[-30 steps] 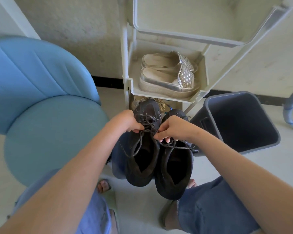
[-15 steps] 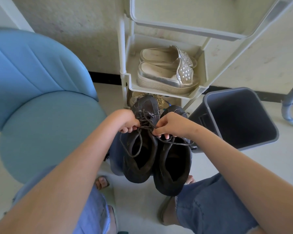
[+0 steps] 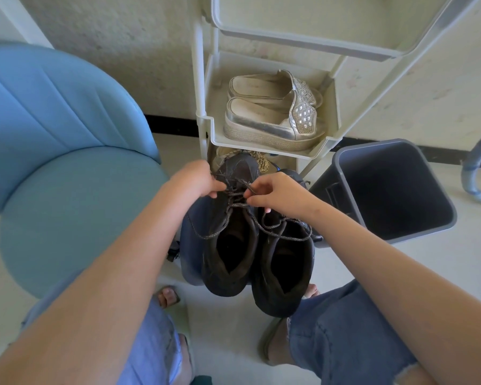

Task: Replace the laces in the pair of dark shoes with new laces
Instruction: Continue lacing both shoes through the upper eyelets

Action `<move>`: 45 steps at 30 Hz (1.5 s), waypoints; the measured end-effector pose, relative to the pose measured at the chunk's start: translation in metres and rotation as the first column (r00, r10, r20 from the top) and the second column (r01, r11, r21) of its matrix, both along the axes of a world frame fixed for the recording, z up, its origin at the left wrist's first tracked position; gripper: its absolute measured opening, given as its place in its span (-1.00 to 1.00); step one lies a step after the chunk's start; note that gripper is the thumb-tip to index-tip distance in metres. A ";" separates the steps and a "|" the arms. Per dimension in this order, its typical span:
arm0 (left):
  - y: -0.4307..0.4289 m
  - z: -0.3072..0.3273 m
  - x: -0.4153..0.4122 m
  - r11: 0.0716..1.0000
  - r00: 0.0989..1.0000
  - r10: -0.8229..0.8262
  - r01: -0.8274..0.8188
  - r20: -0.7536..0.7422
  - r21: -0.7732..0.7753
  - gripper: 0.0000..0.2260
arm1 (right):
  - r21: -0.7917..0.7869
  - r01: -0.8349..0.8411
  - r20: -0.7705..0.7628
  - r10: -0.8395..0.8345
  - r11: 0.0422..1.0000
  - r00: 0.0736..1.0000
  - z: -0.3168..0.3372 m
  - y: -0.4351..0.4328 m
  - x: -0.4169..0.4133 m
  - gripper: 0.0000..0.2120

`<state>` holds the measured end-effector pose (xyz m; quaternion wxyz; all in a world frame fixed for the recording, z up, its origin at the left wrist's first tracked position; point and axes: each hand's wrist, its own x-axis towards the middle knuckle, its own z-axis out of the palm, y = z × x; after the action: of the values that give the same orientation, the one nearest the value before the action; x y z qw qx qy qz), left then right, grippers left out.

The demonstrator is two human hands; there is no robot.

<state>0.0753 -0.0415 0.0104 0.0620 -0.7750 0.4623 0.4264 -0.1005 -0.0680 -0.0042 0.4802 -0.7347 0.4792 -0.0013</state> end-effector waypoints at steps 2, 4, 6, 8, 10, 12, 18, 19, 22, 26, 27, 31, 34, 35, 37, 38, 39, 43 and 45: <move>0.002 0.001 -0.002 0.997 0.997 -0.064 0.063 0.046 0.034 -0.76 | 0.001 -0.023 0.008 0.023 1.000 1.000 0.000 0.001 0.003 -0.87; 0.004 -0.001 -0.007 0.992 0.995 -0.100 0.098 0.023 0.077 -0.67 | -0.001 -0.054 -0.009 0.054 0.999 0.999 -0.001 0.001 0.005 -0.87; 0.006 -0.002 -0.012 0.989 0.993 -0.116 0.116 0.003 0.096 -0.61 | -0.005 -0.106 -0.044 0.106 0.994 0.993 -0.002 0.001 0.005 -0.87; 0.005 -0.002 -0.014 0.987 0.992 -0.125 0.126 -0.009 0.101 -0.59 | -0.015 -0.138 -0.054 0.137 0.990 0.989 -0.002 0.001 0.004 -0.89; 0.004 -0.001 -0.014 0.988 0.994 -0.105 0.108 -0.028 0.112 -0.63 | 0.000 -0.123 -0.025 0.123 0.992 0.992 -0.001 -0.001 0.001 -0.93; 0.004 0.000 -0.014 0.986 0.995 -0.094 0.096 -0.020 0.139 -0.68 | 0.012 -0.110 -0.017 0.110 0.994 0.994 -0.003 -0.003 0.000 -0.94; 0.005 -0.005 -0.020 0.993 0.999 -0.032 0.036 -0.042 0.111 -0.77 | -0.029 -0.075 -0.035 0.074 0.997 0.997 -0.008 -0.002 0.003 -0.81; 0.005 -0.005 -0.021 0.991 0.998 -0.045 0.049 -0.037 0.124 -0.78 | -0.023 -0.095 -0.054 0.093 0.995 0.994 -0.007 -0.002 0.003 -0.80; 0.004 -0.002 -0.021 0.983 0.997 -0.061 0.068 -0.045 0.168 -0.73 | 0.002 -0.157 -0.063 0.157 0.988 0.986 -0.008 -0.001 0.003 -0.93; 0.004 -0.005 -0.017 0.988 0.995 -0.023 0.038 -0.094 0.153 -0.69 | 0.050 -0.148 -0.057 0.150 0.988 0.987 -0.008 -0.001 0.002 -0.93; 0.004 -0.006 -0.018 0.990 0.996 -0.032 0.043 -0.087 0.132 -0.69 | 0.060 -0.156 -0.066 0.160 0.986 0.985 -0.007 -0.002 0.001 -0.92; 0.004 -0.011 -0.021 0.996 0.997 -0.062 0.065 -0.050 0.068 -0.77 | 0.070 -0.175 -0.073 0.180 0.982 0.981 -0.008 -0.002 0.000 -0.90; 0.005 -0.008 -0.021 0.992 0.996 -0.087 0.090 -0.035 0.083 -0.84 | 0.062 -0.153 -0.084 0.158 0.986 0.984 -0.010 0.000 0.001 -0.84; 0.004 -0.008 -0.021 0.992 0.995 -0.081 0.085 -0.052 0.093 -0.86 | 0.059 -0.131 -0.080 0.136 0.990 0.987 -0.010 0.000 0.002 -0.84; 0.004 -0.007 -0.019 0.993 0.994 -0.063 0.070 -0.086 0.091 -0.89 | 0.055 -0.055 -0.059 0.058 0.997 0.997 -0.012 -0.002 0.006 -0.80; 0.004 -0.007 -0.017 0.994 0.994 -0.055 0.064 -0.094 0.089 -0.89 | 0.055 -0.011 -0.044 0.014 0.998 0.999 -0.012 -0.002 0.009 -0.77; 0.005 -0.006 -0.016 0.994 0.993 -0.052 0.061 -0.104 0.087 -0.88 | 0.059 0.010 -0.035 -0.008 0.998 0.999 -0.011 -0.004 0.013 -0.74; 0.004 -0.011 -0.013 0.992 0.983 -0.058 0.077 -0.175 0.098 -0.79 | 0.077 -0.107 -0.082 0.113 0.991 0.990 -0.008 -0.008 0.028 -0.58; 0.003 -0.014 -0.011 0.992 0.985 -0.045 0.065 -0.168 0.111 -0.78 | 0.129 -0.098 -0.084 0.109 0.987 0.990 -0.008 -0.011 0.029 -0.73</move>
<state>0.0640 -0.0382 -0.0033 0.0802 -0.7190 0.4616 0.5133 -0.0717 -0.0790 -0.0124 0.5022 -0.7266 0.4607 0.0869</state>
